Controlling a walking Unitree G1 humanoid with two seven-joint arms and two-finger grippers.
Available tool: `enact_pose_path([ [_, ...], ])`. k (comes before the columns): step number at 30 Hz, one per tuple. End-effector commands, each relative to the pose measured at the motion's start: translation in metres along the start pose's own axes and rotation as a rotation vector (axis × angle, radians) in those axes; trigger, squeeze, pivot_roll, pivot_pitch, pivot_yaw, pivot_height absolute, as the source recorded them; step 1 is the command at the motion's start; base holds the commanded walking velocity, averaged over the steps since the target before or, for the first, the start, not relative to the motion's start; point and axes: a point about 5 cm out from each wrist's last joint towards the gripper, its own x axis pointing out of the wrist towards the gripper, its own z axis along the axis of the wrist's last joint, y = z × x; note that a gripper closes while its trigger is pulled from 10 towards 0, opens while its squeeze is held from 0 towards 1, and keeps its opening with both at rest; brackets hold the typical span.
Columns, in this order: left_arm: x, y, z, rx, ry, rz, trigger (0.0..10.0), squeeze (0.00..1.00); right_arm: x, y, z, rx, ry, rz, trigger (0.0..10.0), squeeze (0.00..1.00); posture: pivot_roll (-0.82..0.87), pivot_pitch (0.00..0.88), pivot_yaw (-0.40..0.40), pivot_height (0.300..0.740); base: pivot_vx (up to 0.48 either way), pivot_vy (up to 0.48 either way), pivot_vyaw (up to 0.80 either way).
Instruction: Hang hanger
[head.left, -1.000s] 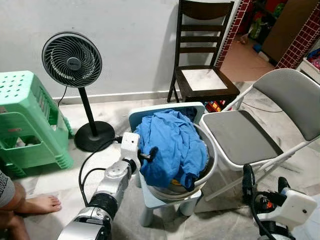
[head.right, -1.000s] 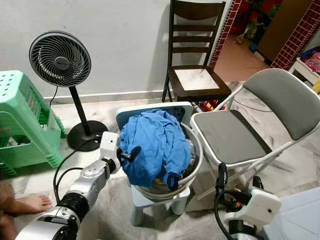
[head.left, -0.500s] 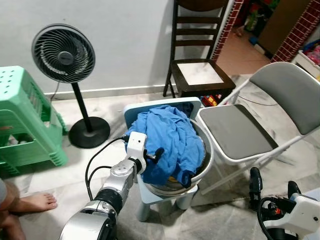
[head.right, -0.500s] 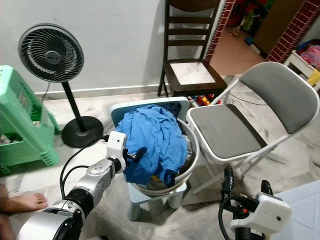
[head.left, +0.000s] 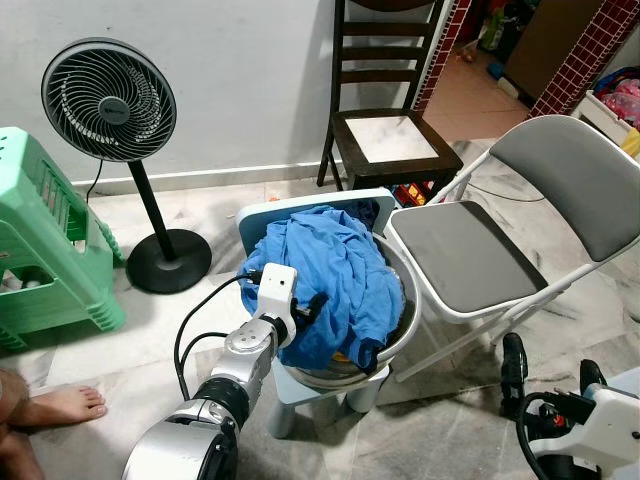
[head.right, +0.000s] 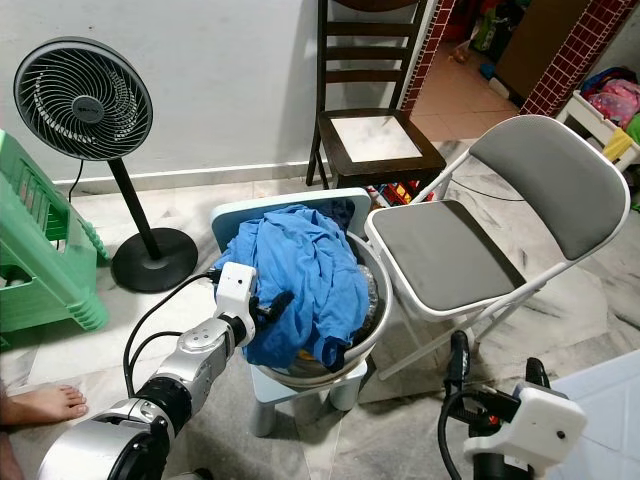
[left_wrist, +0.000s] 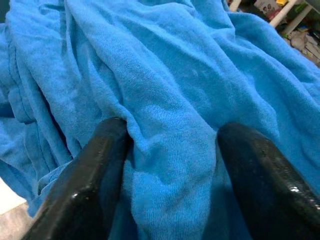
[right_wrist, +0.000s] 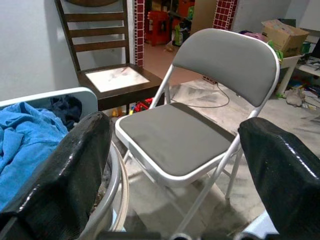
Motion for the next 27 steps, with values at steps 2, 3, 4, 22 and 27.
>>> enact_pose_path([
  [2, 0.001, -0.004, -0.001, 0.000, -0.003, -0.010, 0.0, 0.00, 0.000, -0.004, 0.001, -0.017, 0.002, -0.008, 10.0, 0.00, -0.13, 0.135, -0.148, 0.740, 0.000, 0.000, 0.00],
  [3, 0.001, -0.004, -0.001, -0.003, -0.005, -0.009, 0.0, 0.00, 0.000, -0.004, 0.001, -0.017, 0.002, -0.005, 10.0, 0.00, -0.13, 0.136, -0.148, 0.740, 0.000, 0.000, 0.00],
  [4, 0.000, -0.004, -0.001, -0.007, -0.007, -0.008, 0.0, 0.00, 0.001, -0.003, 0.001, -0.017, 0.002, -0.003, 10.0, 0.00, -0.13, 0.135, -0.150, 0.740, 0.000, 0.000, 0.00],
  [22, 0.001, -0.002, 0.004, -0.006, -0.032, -0.005, 0.0, 0.00, -0.016, 0.029, -0.008, 0.078, 0.161, 0.447, 10.0, 0.00, -0.11, 0.136, -0.150, 0.740, 0.000, 0.000, 0.00],
  [27, 0.002, -0.002, 0.006, -0.006, -0.042, -0.006, 0.0, 0.00, -0.022, 0.032, -0.011, 0.075, 0.210, 0.523, 10.0, 0.00, -0.10, 0.134, -0.150, 0.740, 0.000, 0.000, 0.00],
])
